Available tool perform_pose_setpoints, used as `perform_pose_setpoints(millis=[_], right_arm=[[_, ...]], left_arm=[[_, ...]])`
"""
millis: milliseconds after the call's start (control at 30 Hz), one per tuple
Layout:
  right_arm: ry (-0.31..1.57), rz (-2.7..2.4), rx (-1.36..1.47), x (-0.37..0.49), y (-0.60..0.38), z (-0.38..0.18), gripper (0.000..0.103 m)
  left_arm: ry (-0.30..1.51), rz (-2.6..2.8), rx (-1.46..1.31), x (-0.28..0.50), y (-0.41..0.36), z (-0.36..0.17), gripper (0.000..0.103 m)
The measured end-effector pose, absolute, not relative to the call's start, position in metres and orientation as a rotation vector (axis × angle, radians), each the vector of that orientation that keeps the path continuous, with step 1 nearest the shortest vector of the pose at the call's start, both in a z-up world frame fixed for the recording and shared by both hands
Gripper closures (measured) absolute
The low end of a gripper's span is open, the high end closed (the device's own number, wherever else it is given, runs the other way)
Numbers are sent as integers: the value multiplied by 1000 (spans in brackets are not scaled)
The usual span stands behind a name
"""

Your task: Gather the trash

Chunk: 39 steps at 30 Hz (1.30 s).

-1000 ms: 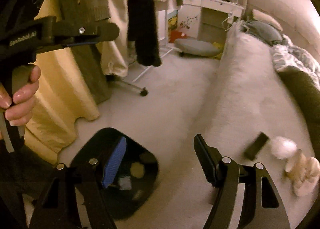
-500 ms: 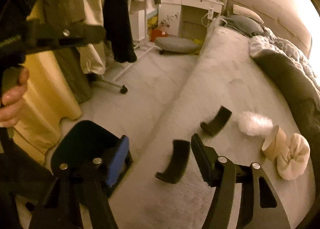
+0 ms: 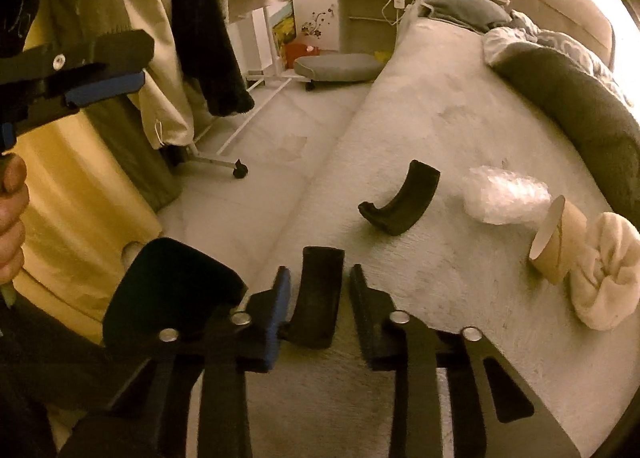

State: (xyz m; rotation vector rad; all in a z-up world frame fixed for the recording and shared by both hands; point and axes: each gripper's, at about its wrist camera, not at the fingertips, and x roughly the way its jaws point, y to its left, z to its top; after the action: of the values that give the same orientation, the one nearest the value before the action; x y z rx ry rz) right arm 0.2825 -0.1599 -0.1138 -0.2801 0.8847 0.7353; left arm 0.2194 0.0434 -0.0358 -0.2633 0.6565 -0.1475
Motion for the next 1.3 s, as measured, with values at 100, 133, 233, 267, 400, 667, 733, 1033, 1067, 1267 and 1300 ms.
perform_pose_setpoints(millis=[100, 133, 233, 267, 400, 667, 733, 1033, 1067, 1267, 1300], right_arm=[[884, 740, -269, 283, -164, -114, 83], [886, 744, -256, 283, -166, -113, 83], [879, 749, -243, 282, -169, -109, 83], [876, 750, -239, 282, -170, -108, 83], [855, 749, -217, 280, -179, -98, 83], [815, 702, -143, 290, -216, -76, 83], [812, 687, -115, 293, -228, -72, 83], [821, 639, -4, 304, -278, -72, 83], [823, 638, 1, 304, -281, -72, 83], [825, 638, 37, 304, -299, -72, 83], [825, 639, 45, 304, -303, -72, 83]], left_arm=[[658, -150, -260, 222, 38, -36, 23], [659, -150, -260, 223, 36, -36, 23], [661, -154, -258, 226, 31, -36, 23], [662, -155, -257, 227, 30, -37, 23], [664, -156, -248, 232, 22, -38, 23], [675, -163, -209, 243, -4, -46, 21], [681, -172, -183, 246, -15, -51, 21], [744, -187, -117, 265, -51, -77, 35], [753, -184, -122, 268, -53, -81, 36], [777, -201, -151, 280, -61, -89, 44], [780, -204, -155, 282, -63, -90, 47]])
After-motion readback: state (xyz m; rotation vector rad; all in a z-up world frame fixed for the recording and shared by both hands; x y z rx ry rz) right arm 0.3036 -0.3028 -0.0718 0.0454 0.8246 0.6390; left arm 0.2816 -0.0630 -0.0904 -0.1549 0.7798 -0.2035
